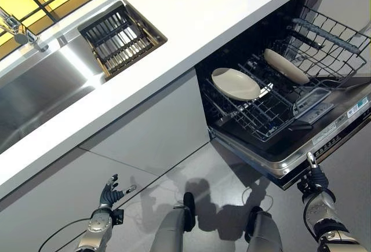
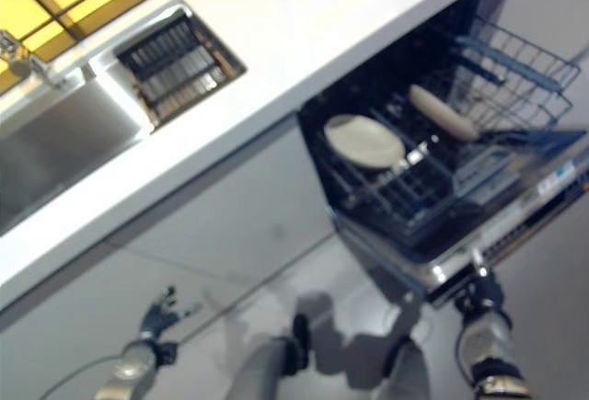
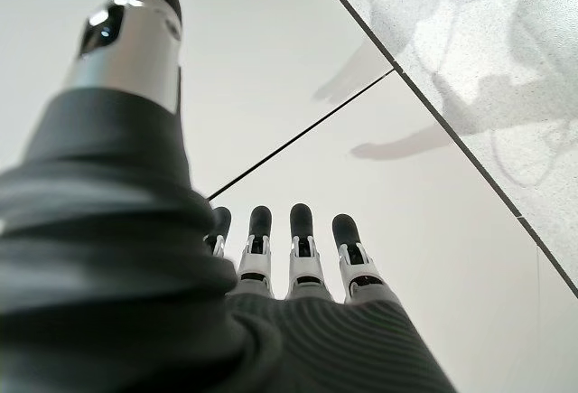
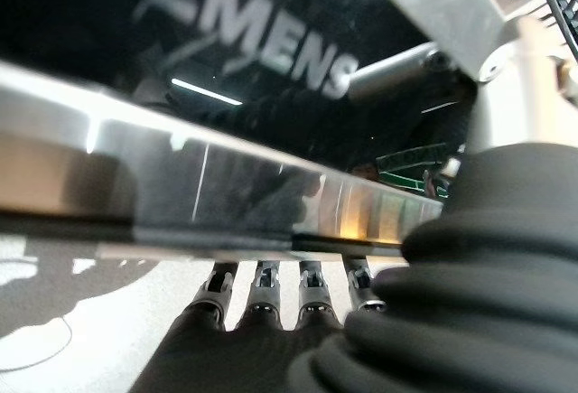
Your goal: Take plates into dishwasher
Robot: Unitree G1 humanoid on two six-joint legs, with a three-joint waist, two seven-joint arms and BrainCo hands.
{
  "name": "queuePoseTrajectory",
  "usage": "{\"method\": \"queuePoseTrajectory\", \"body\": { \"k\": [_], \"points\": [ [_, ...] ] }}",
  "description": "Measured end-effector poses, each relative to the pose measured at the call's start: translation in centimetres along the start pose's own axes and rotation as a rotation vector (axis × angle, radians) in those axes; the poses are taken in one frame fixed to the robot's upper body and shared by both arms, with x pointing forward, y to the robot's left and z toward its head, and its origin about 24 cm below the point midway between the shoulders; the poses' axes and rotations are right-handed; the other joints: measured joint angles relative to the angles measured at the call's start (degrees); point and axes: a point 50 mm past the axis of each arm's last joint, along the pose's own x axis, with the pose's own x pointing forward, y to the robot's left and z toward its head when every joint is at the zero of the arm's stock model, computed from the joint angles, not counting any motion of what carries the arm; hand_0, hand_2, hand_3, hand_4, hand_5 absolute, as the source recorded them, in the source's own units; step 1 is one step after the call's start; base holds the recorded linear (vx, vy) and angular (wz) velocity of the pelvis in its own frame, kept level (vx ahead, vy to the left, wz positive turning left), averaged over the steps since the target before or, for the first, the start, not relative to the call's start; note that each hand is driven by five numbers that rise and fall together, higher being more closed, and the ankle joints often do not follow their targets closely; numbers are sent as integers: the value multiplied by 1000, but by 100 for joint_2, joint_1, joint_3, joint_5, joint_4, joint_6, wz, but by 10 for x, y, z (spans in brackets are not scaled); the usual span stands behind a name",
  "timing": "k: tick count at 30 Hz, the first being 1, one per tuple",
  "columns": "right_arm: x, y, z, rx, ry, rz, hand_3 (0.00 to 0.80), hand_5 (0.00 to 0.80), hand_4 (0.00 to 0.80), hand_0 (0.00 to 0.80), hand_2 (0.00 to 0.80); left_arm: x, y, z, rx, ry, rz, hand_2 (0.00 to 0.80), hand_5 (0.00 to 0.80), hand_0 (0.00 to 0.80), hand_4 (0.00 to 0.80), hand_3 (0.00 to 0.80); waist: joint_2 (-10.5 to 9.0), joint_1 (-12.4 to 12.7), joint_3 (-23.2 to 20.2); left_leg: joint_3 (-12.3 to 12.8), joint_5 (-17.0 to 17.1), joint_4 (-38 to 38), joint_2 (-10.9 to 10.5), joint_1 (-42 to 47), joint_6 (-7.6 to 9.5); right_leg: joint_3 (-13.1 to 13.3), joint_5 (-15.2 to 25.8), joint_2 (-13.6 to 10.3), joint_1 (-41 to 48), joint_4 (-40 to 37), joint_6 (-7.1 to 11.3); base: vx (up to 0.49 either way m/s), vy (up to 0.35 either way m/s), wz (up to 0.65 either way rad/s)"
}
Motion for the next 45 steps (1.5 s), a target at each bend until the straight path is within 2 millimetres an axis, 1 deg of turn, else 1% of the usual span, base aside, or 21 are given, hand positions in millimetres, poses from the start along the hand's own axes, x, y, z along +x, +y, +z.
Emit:
{"method": "queuePoseTrajectory", "body": {
  "k": [5,6,12,17,20,24,26,30,33,35,37,39,41,45],
  "points": [
    [-1,-1,-4,21,12,-5,0,0,0,0,0,-1,1,-3,3,12,2,0,0,0,0,0,20,17,2,-7,49,-247,45,179,-52,-89,74,91,199,-269,0,4,-2,-1],
    [-2,-2,-6,20,17,-7,0,0,0,0,0,0,1,-3,3,11,3,0,0,0,0,0,21,24,2,-8,71,-306,52,227,-40,-116,93,107,257,-341,4,0,0,0],
    [-4,-6,-7,15,17,-8,0,0,0,0,0,0,0,-3,2,15,4,0,0,0,0,0,22,64,1,2,90,-460,25,367,-37,-142,130,108,399,-488,41,8,19,0],
    [-6,-3,-6,10,19,19,0,0,0,0,0,-4,-2,-13,1,52,6,0,0,0,0,0,22,66,1,21,180,-705,15,565,-49,-162,199,142,556,-680,45,22,28,-3],
    [-6,3,-7,7,23,43,0,0,0,0,0,-6,-3,-19,-1,71,7,0,0,0,0,0,21,69,1,14,224,-837,29,694,-68,-184,256,190,668,-804,35,40,18,-6],
    [-6,9,-7,-36,30,61,0,0,0,0,0,-9,-9,-24,-7,86,-4,0,0,0,0,0,15,86,2,7,310,-1062,52,908,-83,-371,327,193,916,-1031,53,55,17,-3],
    [-6,16,-5,-46,23,87,0,0,0,0,0,-11,-9,-26,17,89,-12,0,0,0,0,0,7,102,4,2,346,-1123,81,939,-85,-486,393,194,976,-1132,47,40,-9,-3],
    [-7,25,-5,-74,20,128,0,0,0,0,0,-12,-8,-29,24,100,-9,0,0,0,0,0,-62,120,-8,-18,369,-1197,92,981,-90,-549,412,198,1059,-1189,49,43,-21,0],
    [-7,37,-3,-101,5,174,0,0,0,0,0,-12,-7,-31,26,108,-9,0,0,0,0,0,-134,127,-22,-59,398,-1203,95,985,-101,-601,423,198,1063,-1193,33,50,9,3],
    [-6,45,1,-98,-4,200,0,0,0,0,0,-13,-8,-32,26,113,-10,0,0,0,0,0,-145,146,-20,-66,425,-1244,89,994,-109,-615,425,202,1096,-1214,35,53,9,4],
    [-4,56,6,-125,-19,226,0,0,0,0,0,-12,-9,-31,22,109,-13,0,0,0,0,0,-165,274,-20,-88,441,-1285,90,1079,-110,-653,426,203,1164,-1238,34,70,-4,7],
    [-3,65,9,-128,-25,241,0,0,0,0,0,-12,-10,-32,23,112,-14,0,0,0,0,0,-187,304,-26,-158,442,-1284,85,1082,-112,-735,423,201,1238,-1253,36,59,-11,15],
    [-1,82,13,-141,-27,287,0,0,0,0,0,-13,-12,-32,41,108,-25,0,0,0,0,0,-258,437,-30,-190,448,-1280,82,1073,-107,-771,426,204,1259,-1271,31,79,-14,10],
    [-1,110,22,-215,-65,361,0,0,0,0,0,-12,-17,-27,65,85,-63,0,0,0,0,0,-310,623,-30,-322,457,-1275,29,1066,-98,-890,425,178,1368,-1276,38,38,-16,18]
  ]
}}
